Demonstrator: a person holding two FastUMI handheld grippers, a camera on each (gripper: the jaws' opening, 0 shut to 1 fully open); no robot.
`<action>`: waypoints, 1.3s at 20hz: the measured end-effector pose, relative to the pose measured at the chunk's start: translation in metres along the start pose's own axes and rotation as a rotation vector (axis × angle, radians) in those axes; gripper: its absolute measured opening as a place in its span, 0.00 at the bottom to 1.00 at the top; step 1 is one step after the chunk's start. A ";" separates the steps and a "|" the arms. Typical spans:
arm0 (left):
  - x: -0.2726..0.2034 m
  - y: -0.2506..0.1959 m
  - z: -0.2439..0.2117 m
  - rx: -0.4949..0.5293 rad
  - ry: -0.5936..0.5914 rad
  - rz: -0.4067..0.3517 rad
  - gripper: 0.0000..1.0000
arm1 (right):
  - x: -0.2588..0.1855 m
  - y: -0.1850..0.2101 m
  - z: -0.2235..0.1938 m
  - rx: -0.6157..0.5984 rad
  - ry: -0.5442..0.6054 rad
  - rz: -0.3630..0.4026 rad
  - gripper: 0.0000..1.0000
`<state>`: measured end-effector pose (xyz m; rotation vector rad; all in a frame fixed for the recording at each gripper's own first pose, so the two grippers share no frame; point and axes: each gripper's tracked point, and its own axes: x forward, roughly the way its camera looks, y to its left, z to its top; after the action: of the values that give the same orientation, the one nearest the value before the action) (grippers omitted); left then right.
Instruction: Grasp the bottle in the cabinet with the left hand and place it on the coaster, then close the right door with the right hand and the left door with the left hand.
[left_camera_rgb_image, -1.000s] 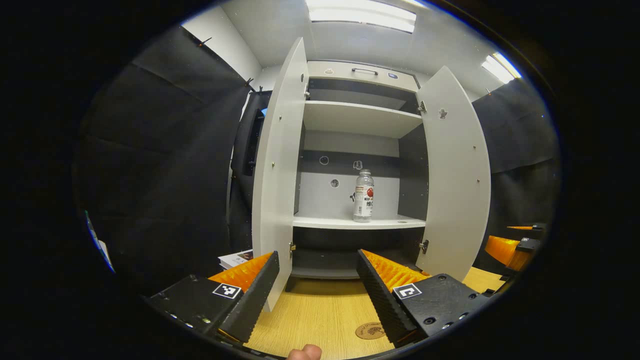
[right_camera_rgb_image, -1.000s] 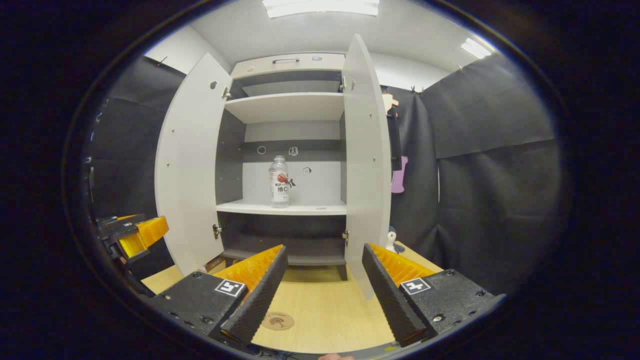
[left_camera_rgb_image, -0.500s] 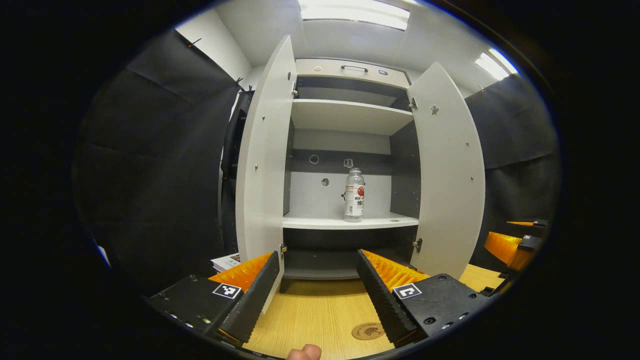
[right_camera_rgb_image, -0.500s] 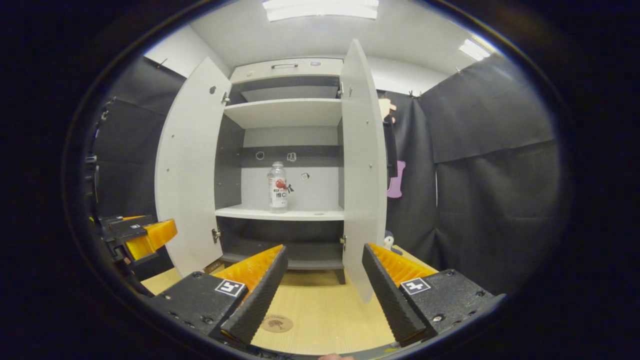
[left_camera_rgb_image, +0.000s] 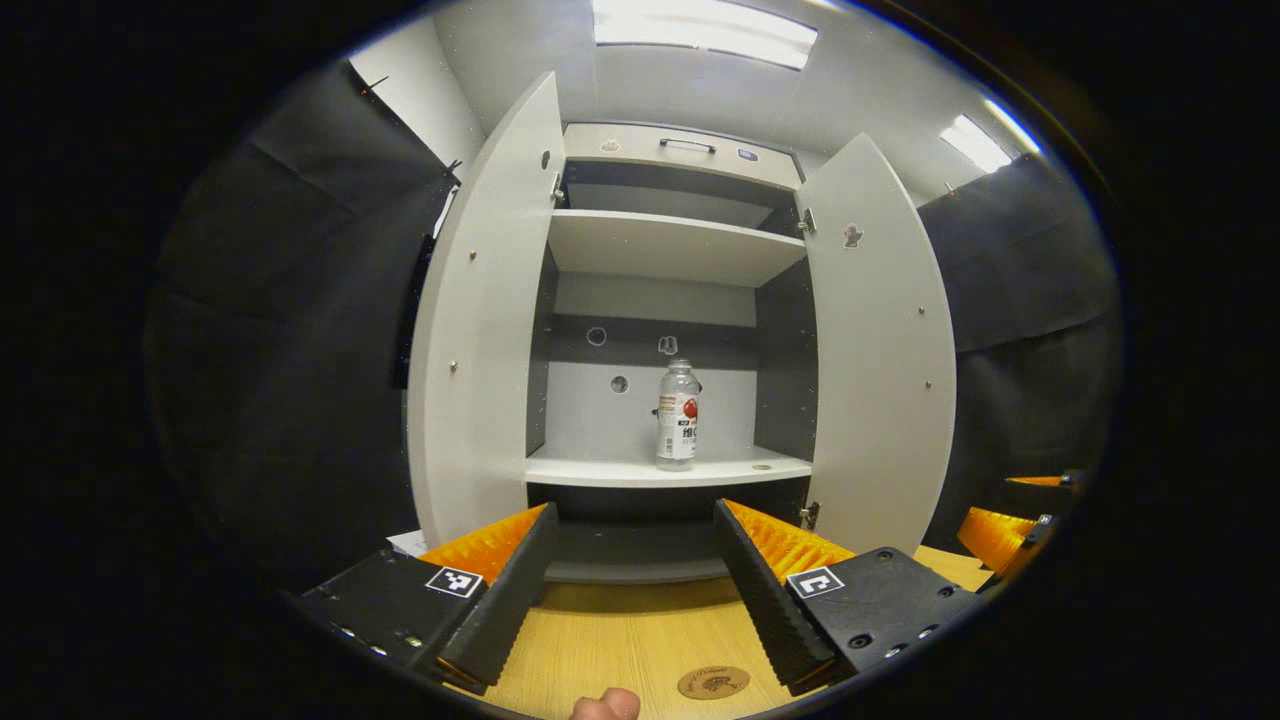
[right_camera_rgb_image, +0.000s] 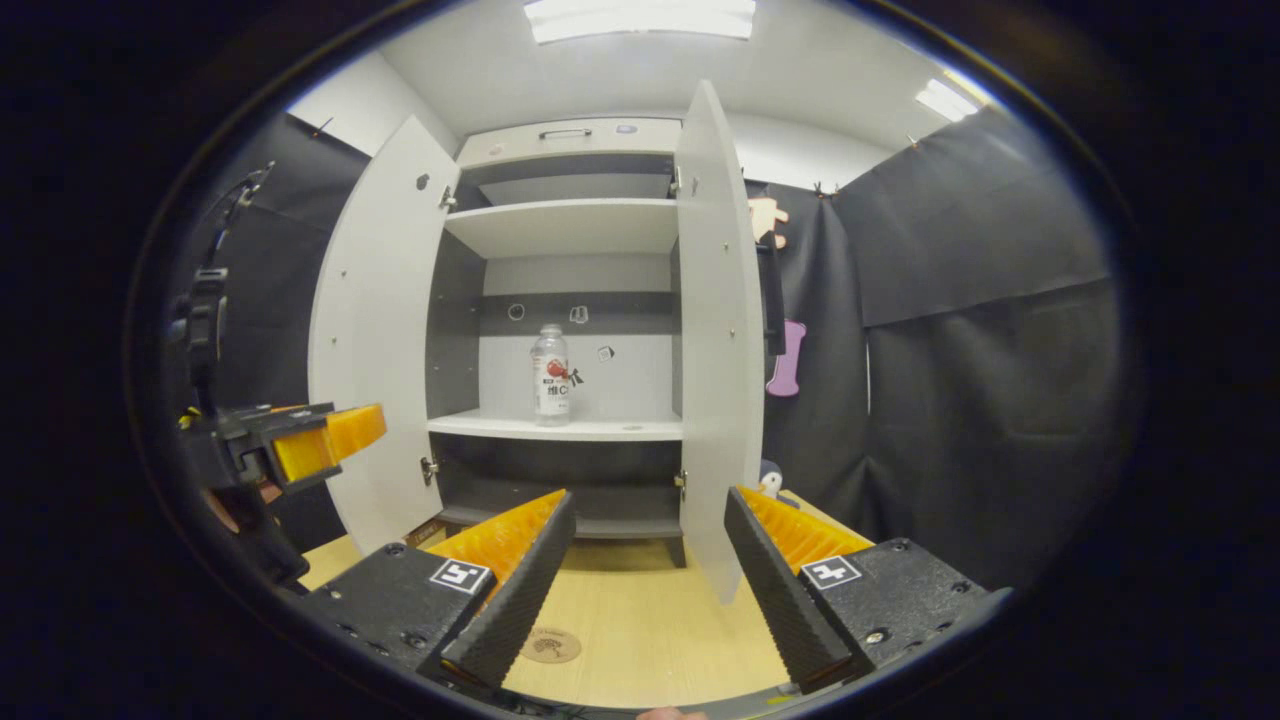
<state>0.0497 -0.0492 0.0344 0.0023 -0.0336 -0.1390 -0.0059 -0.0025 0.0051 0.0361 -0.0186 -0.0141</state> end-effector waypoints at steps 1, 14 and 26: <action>0.009 -0.004 0.003 -0.009 0.002 -0.020 0.99 | -0.002 -0.001 0.000 0.003 -0.001 -0.003 0.98; 0.163 -0.056 0.039 -0.024 -0.006 -0.172 0.95 | -0.014 -0.043 0.003 0.004 0.009 -0.118 0.98; 0.313 -0.045 -0.005 0.077 0.082 -0.075 0.95 | -0.028 -0.081 -0.004 0.046 0.040 -0.258 0.98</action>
<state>0.3533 -0.1373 0.0398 0.0857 0.0435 -0.2120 -0.0345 -0.0834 -0.0022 0.0850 0.0256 -0.2711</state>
